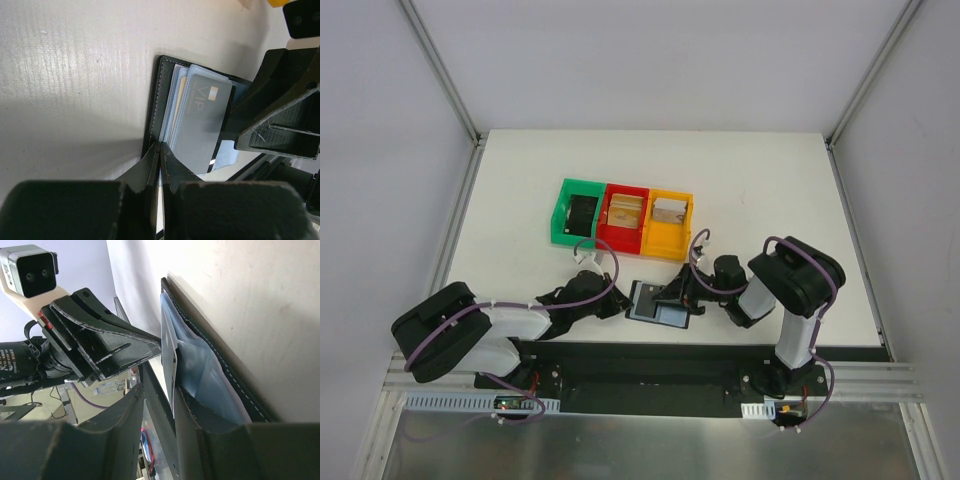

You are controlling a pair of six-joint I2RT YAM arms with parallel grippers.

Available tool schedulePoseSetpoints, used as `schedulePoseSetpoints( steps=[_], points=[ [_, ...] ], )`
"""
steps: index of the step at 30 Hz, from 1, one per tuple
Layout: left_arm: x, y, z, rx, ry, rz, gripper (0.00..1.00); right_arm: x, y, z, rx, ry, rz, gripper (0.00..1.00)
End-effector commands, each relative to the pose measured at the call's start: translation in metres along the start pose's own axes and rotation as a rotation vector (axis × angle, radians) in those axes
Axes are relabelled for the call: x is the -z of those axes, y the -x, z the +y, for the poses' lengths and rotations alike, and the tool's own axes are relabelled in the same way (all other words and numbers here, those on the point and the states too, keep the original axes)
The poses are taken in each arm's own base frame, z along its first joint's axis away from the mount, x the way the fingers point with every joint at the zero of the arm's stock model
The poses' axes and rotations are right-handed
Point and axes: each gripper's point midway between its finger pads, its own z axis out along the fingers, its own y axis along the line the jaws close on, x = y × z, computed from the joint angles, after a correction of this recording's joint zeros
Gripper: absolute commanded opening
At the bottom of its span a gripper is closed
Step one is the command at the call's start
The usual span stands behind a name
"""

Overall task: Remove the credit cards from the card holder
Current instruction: Remove the credit card from the card holder.

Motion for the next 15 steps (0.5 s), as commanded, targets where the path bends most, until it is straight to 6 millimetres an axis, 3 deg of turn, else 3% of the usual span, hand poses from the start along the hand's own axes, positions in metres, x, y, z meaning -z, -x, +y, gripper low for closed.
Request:
schedulePoseSetpoints(
  steps=[1,15],
  points=[
    [0.001,-0.02,0.018,-0.04,0.067,0.072,0.0,-0.006,0.006,0.019,0.054,0.062,-0.003,0.33],
    [-0.001,-0.02,0.007,-0.058,0.043,0.077,0.0,-0.02,0.005,0.025,0.068,0.064,0.01,0.33]
  ],
)
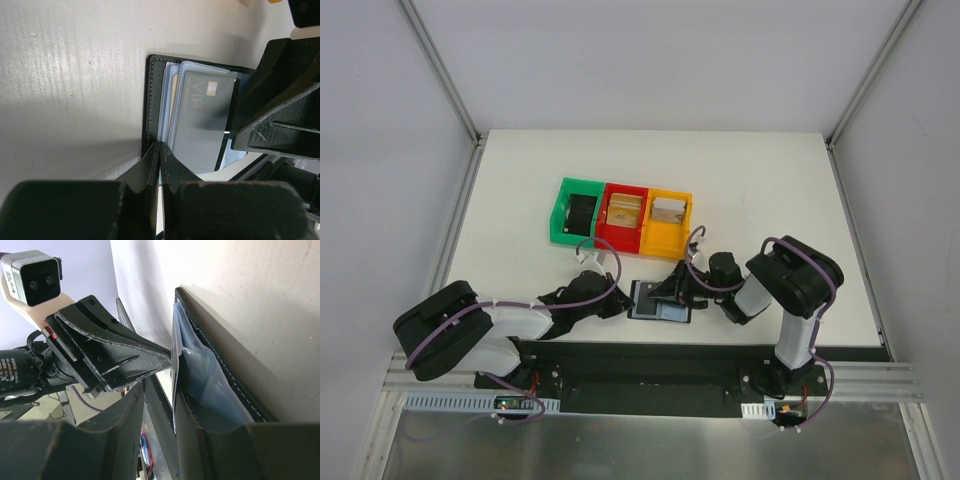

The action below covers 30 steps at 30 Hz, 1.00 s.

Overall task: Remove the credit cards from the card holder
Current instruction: Remove the credit card from the card holder.

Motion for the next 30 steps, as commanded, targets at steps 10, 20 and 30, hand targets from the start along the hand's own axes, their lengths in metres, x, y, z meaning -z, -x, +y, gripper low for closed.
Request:
schedulePoseSetpoints(
  steps=[10,20,30],
  points=[
    [0.001,-0.016,0.004,-0.053,0.027,0.06,0.0,-0.012,0.002,0.011,0.036,0.034,0.011,0.34],
    [-0.001,-0.018,-0.002,-0.067,0.001,0.065,0.0,-0.014,0.001,0.016,0.042,0.041,0.015,0.36],
    [0.001,-0.019,0.017,-0.018,0.064,0.044,0.0,-0.004,0.0,0.022,0.047,0.056,0.003,0.35]
  ],
)
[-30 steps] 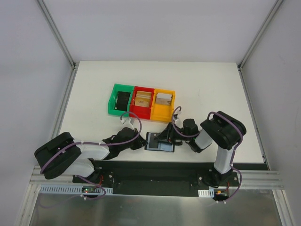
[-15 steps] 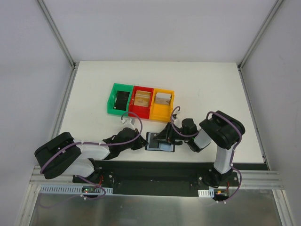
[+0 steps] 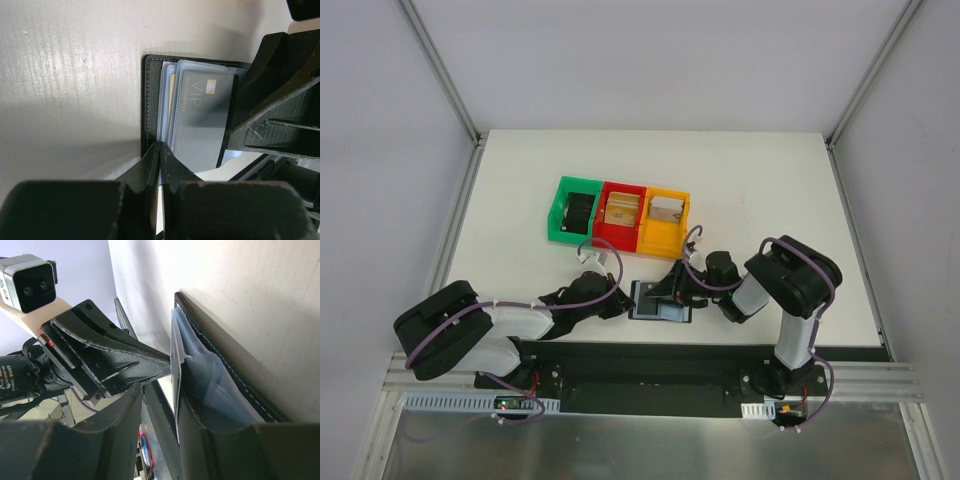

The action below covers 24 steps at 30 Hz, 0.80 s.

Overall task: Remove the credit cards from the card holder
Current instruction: Remove the credit card from the card holder.

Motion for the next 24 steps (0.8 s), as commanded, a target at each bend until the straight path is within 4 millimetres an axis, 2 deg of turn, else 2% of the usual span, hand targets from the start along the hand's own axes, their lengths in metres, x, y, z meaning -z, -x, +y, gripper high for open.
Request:
schedulePoseSetpoints(
  steps=[1,24],
  points=[
    [0.002,-0.016,0.021,0.013,0.074,0.039,0.0,0.005,-0.001,0.021,0.049,0.064,-0.006,0.36],
    [0.004,-0.015,0.035,0.03,0.133,0.019,0.0,0.022,0.0,0.013,0.044,0.051,-0.028,0.33]
  ],
)
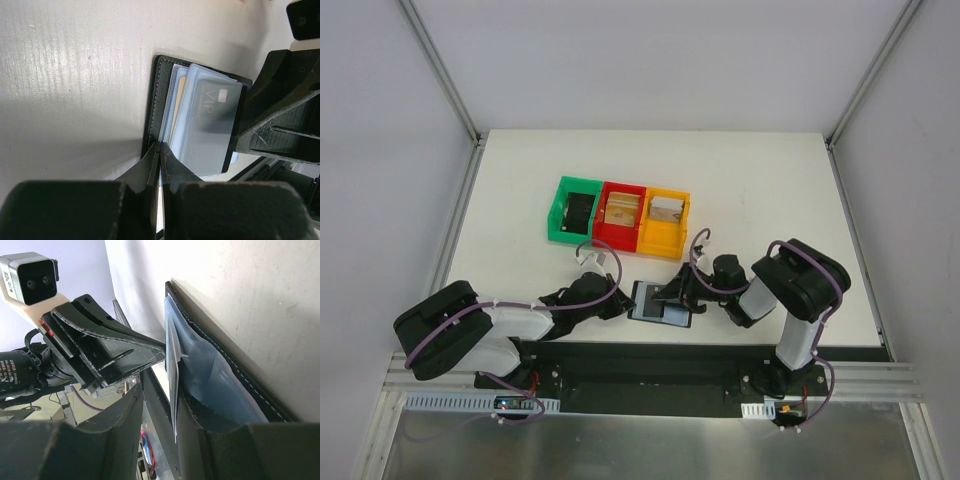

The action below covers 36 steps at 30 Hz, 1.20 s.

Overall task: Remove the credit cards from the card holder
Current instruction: Remove the credit card from the card holder.

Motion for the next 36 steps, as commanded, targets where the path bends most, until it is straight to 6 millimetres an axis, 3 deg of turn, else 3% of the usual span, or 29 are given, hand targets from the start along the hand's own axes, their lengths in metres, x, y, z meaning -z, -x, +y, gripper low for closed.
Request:
schedulePoseSetpoints(
  steps=[1,36],
  points=[
    [0.004,-0.016,0.035,-0.015,0.118,0.04,0.0,0.005,0.003,0.02,0.065,0.069,-0.008,0.33],
    [0.006,-0.016,0.042,-0.002,0.134,0.032,0.0,0.02,0.004,0.012,0.059,0.061,-0.033,0.25]
  ],
)
